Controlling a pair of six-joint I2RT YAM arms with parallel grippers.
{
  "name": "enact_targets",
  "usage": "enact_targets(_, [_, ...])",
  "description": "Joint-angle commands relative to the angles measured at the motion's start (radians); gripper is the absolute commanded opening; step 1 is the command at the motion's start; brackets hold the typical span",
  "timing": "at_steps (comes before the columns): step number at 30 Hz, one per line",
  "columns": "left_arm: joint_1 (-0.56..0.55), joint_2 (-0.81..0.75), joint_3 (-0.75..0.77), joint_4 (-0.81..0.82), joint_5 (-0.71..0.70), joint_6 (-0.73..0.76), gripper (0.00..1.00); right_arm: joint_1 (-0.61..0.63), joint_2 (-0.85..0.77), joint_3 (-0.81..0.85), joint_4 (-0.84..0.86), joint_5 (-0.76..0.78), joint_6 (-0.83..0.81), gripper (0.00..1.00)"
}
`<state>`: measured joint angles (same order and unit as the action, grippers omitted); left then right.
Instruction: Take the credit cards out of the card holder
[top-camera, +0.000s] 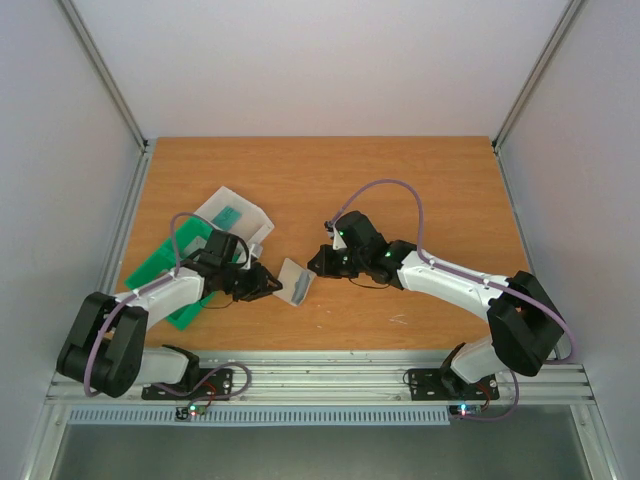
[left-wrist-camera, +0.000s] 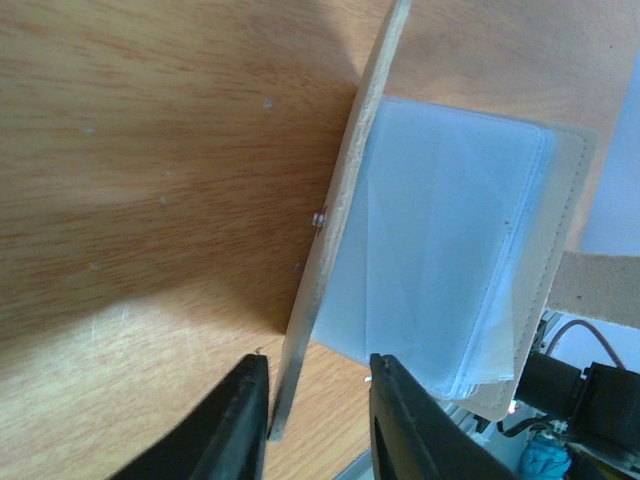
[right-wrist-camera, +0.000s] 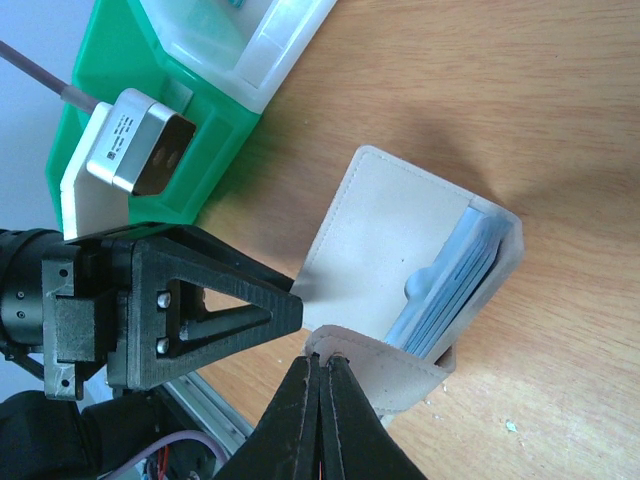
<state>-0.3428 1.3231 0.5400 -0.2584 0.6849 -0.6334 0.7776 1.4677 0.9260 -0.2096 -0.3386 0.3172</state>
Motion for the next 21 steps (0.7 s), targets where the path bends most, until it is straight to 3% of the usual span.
enact_targets(1, [-0.004, 0.01, -0.013, 0.049, 0.011, 0.01, 0.22, -0.009, -0.028, -0.014, 0.012, -0.009, 0.003, 0.01])
enact_targets(5, [-0.005, 0.008, -0.014, 0.05, 0.02, 0.011, 0.02, -0.014, -0.031, -0.015, 0.009, -0.01, 0.005, 0.01])
enact_targets(6, [-0.006, 0.008, -0.015, 0.053, 0.022, 0.01, 0.01, -0.015, -0.031, -0.014, 0.013, -0.014, 0.008, 0.01])
enact_targets(16, [-0.077, 0.017, -0.021, 0.107, 0.002, -0.038, 0.0, -0.017, 0.064, 0.051, 0.154, -0.161, 0.114, 0.01])
enact_targets(21, [-0.078, 0.004, -0.028, 0.105, -0.006, -0.04, 0.0, -0.024, 0.065, 0.012, 0.142, -0.151, 0.117, 0.01])
